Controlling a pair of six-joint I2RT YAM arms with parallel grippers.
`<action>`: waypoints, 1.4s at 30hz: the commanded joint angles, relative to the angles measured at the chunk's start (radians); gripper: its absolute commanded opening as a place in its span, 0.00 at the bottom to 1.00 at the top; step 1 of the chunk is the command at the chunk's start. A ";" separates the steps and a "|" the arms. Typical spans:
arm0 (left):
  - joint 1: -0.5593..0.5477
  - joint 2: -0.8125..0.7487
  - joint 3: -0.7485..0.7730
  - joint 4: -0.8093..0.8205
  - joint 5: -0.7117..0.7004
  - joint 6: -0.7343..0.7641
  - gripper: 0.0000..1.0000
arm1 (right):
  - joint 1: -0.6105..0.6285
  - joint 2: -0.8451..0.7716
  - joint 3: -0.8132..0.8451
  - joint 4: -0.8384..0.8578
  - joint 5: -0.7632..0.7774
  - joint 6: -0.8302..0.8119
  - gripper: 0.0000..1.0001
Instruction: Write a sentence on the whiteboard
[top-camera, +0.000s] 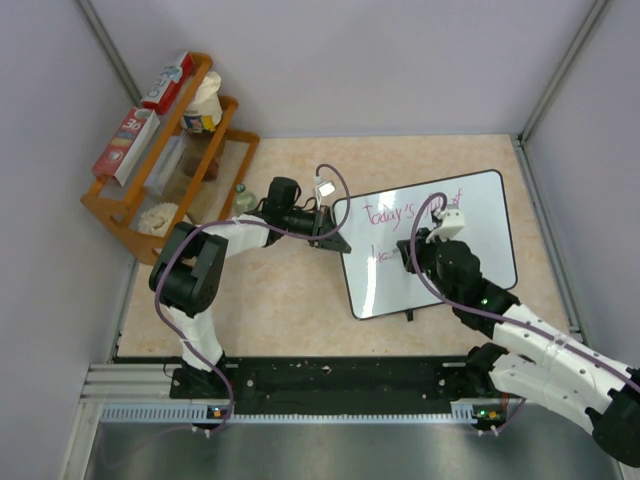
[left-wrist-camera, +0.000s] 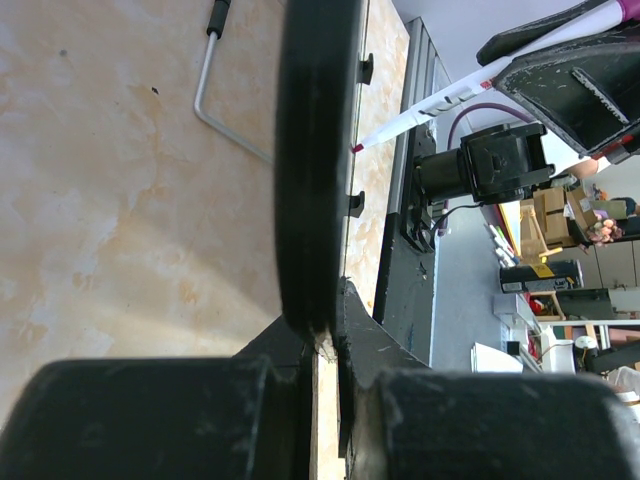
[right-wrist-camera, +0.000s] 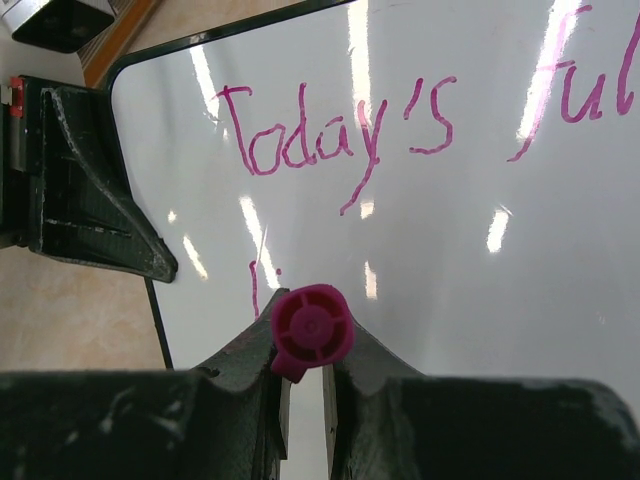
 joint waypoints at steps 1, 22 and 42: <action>-0.025 -0.016 -0.027 -0.060 0.021 0.106 0.00 | 0.006 0.025 0.054 0.018 0.058 -0.034 0.00; -0.025 -0.020 -0.031 -0.062 0.020 0.106 0.00 | 0.007 -0.018 -0.011 -0.068 0.001 -0.025 0.00; -0.025 -0.020 -0.032 -0.062 0.018 0.106 0.00 | 0.006 -0.006 -0.042 -0.068 -0.067 0.004 0.00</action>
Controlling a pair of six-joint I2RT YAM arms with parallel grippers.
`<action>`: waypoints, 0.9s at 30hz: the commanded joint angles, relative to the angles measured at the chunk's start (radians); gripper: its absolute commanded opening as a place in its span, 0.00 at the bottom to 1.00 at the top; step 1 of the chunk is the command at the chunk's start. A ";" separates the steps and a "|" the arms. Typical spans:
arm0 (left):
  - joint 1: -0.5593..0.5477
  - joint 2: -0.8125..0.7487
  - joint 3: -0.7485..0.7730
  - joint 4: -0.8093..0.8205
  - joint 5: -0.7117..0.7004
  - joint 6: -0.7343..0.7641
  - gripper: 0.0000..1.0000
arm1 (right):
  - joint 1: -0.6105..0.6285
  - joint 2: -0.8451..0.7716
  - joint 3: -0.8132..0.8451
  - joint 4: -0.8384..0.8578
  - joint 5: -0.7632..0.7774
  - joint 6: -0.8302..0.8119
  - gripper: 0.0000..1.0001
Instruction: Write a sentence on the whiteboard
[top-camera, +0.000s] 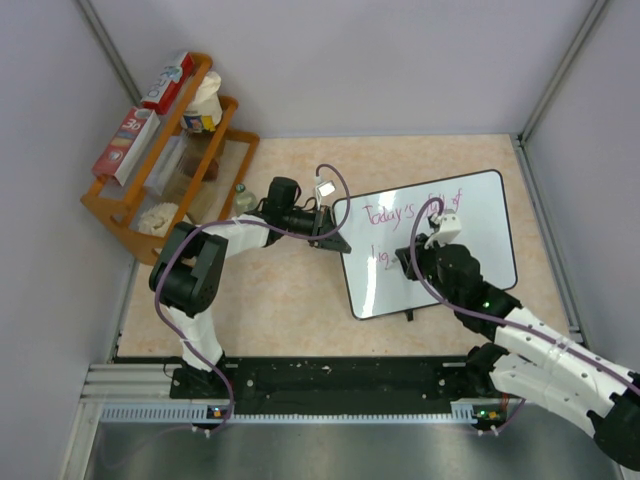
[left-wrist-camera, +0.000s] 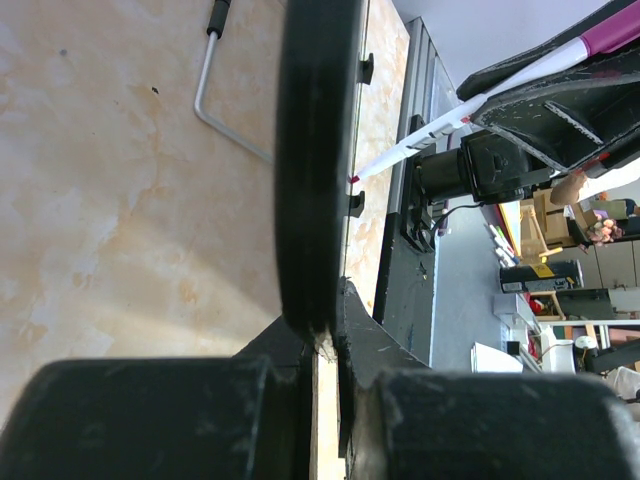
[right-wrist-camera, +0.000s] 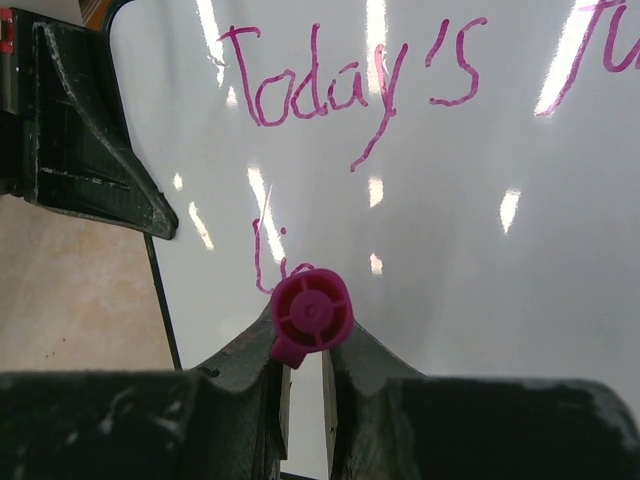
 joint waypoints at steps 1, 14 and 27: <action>-0.025 -0.021 -0.031 -0.062 0.019 0.106 0.00 | 0.007 0.017 -0.024 -0.011 -0.009 0.011 0.00; -0.025 -0.024 -0.032 -0.063 0.018 0.107 0.00 | 0.001 0.053 0.038 0.032 -0.020 0.063 0.00; -0.025 -0.024 -0.032 -0.062 0.018 0.107 0.00 | -0.080 -0.030 0.094 0.127 -0.159 0.094 0.00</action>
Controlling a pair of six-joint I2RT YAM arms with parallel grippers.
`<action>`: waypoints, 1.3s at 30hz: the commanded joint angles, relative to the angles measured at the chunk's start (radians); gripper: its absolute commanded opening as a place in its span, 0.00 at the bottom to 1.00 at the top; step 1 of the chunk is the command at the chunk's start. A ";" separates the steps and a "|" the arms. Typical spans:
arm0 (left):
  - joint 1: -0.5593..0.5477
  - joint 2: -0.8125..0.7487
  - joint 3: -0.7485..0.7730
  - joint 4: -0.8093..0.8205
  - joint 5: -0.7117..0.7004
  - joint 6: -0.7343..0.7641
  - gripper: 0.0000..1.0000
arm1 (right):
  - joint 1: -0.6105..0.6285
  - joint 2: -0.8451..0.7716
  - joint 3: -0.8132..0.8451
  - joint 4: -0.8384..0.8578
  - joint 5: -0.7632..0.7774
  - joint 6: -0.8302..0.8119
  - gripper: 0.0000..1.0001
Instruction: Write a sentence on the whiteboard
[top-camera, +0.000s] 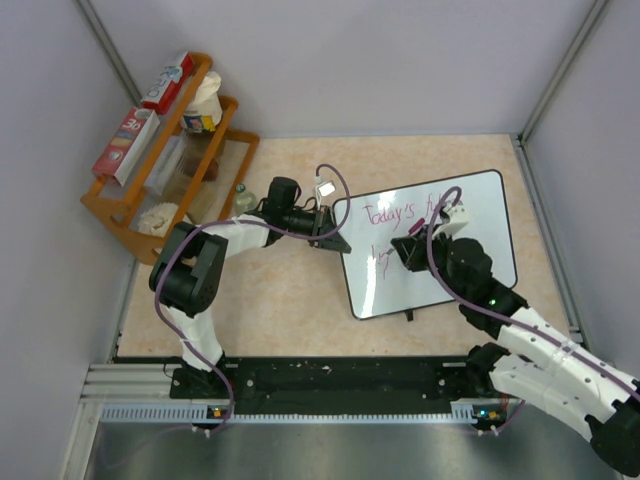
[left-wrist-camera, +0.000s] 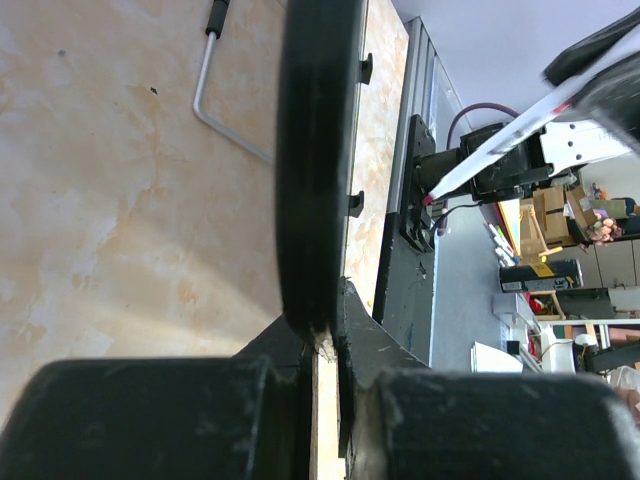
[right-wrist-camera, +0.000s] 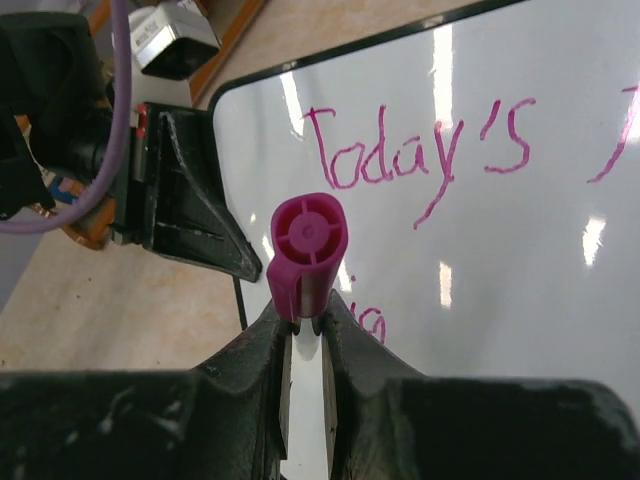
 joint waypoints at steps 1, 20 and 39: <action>-0.025 -0.024 -0.031 -0.065 0.017 0.107 0.00 | -0.046 -0.010 0.070 0.071 -0.044 0.009 0.00; -0.025 -0.021 -0.031 -0.067 0.018 0.110 0.00 | -0.126 0.100 0.146 0.123 0.025 -0.091 0.00; -0.025 -0.020 -0.029 -0.070 0.020 0.113 0.00 | -0.127 0.128 0.081 0.151 0.074 -0.115 0.00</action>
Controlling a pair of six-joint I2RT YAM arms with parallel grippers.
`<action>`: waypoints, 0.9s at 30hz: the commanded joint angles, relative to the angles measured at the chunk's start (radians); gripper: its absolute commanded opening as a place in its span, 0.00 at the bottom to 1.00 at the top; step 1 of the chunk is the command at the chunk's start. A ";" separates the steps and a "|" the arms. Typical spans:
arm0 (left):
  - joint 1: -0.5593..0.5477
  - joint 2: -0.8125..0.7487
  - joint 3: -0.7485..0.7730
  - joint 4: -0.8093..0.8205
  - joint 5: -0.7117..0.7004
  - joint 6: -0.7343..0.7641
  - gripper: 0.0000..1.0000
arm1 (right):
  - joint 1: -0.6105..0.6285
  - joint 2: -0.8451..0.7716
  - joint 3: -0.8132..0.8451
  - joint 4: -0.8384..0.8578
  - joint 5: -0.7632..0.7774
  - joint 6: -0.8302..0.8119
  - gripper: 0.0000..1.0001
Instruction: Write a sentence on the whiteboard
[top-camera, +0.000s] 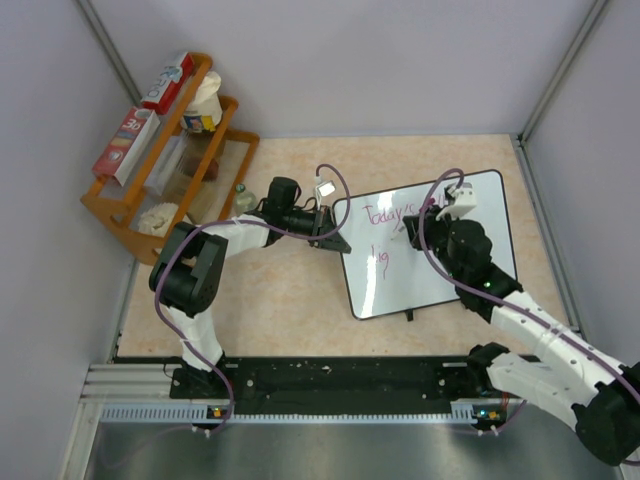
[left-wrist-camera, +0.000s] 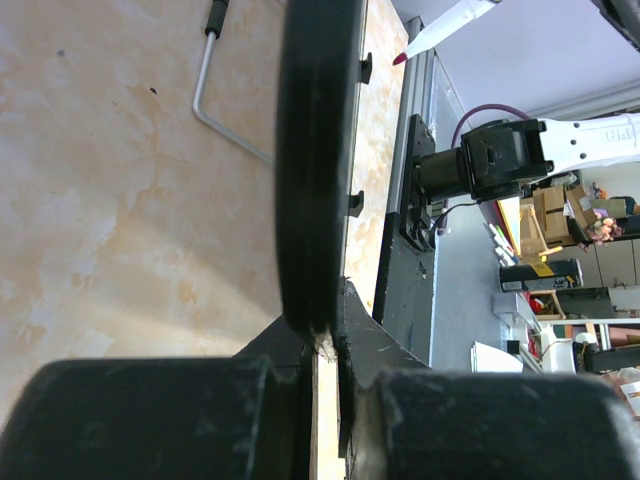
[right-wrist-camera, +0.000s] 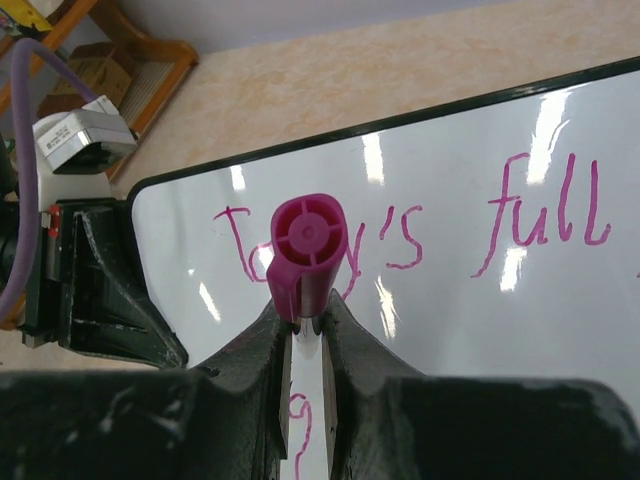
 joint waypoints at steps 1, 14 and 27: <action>-0.025 -0.021 -0.027 -0.071 0.018 0.112 0.00 | -0.008 0.015 -0.011 0.065 0.029 -0.015 0.00; -0.025 -0.021 -0.029 -0.074 0.017 0.115 0.00 | -0.008 0.013 -0.073 0.054 0.031 -0.011 0.00; -0.025 -0.020 -0.029 -0.073 0.017 0.115 0.00 | -0.008 -0.043 -0.139 0.010 0.009 0.006 0.00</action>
